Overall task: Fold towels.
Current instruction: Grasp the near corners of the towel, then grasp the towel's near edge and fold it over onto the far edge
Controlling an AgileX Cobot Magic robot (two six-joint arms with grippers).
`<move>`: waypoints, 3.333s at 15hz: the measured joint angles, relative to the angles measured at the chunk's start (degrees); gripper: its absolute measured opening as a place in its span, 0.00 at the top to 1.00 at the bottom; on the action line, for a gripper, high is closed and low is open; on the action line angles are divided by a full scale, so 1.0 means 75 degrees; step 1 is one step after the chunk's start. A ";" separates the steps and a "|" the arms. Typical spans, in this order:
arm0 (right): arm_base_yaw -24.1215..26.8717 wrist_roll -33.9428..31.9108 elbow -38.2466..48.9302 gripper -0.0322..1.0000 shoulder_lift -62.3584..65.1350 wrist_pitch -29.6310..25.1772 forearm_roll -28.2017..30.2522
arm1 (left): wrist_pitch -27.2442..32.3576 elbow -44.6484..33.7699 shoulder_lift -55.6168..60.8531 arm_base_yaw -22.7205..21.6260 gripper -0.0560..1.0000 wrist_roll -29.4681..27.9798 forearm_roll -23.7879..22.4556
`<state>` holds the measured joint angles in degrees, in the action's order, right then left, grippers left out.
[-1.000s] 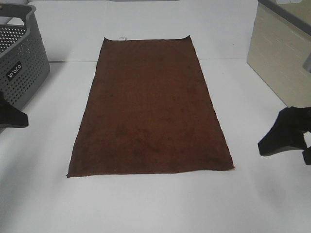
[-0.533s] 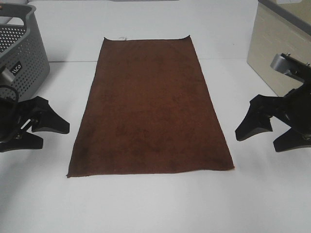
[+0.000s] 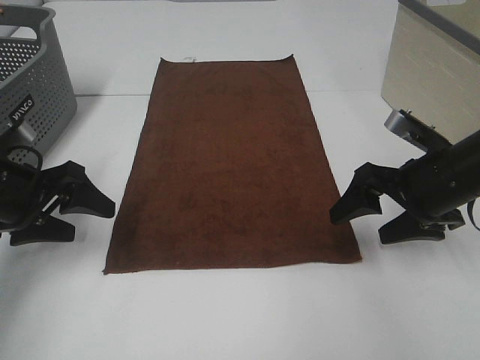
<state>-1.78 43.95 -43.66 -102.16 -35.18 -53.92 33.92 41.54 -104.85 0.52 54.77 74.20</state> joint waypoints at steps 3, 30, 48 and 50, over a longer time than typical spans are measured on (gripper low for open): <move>0.0000 0.0428 0.0000 0.16 -0.0336 0.0008 -0.0344 | -0.0008 0.0008 -0.0344 0.0252 0.24 0.0008 0.0023; -0.1230 -0.0756 -0.0328 0.97 -0.0519 0.0848 -0.0489 | 0.0130 0.0871 -0.1268 0.1154 0.95 -0.0588 -0.0092; -0.1238 -0.2620 0.1406 0.97 0.2116 -0.1551 0.1482 | 0.1283 -0.1497 0.3071 0.1253 0.95 -0.3132 -0.2681; -0.1238 -0.2643 0.1749 0.97 0.2200 -0.1665 0.1490 | 0.1276 -0.1780 0.3361 0.1253 0.95 -0.3224 -0.2681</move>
<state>-11.06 24.12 -30.54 -85.66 -47.67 -42.74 43.49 28.19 -79.64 9.91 30.60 54.09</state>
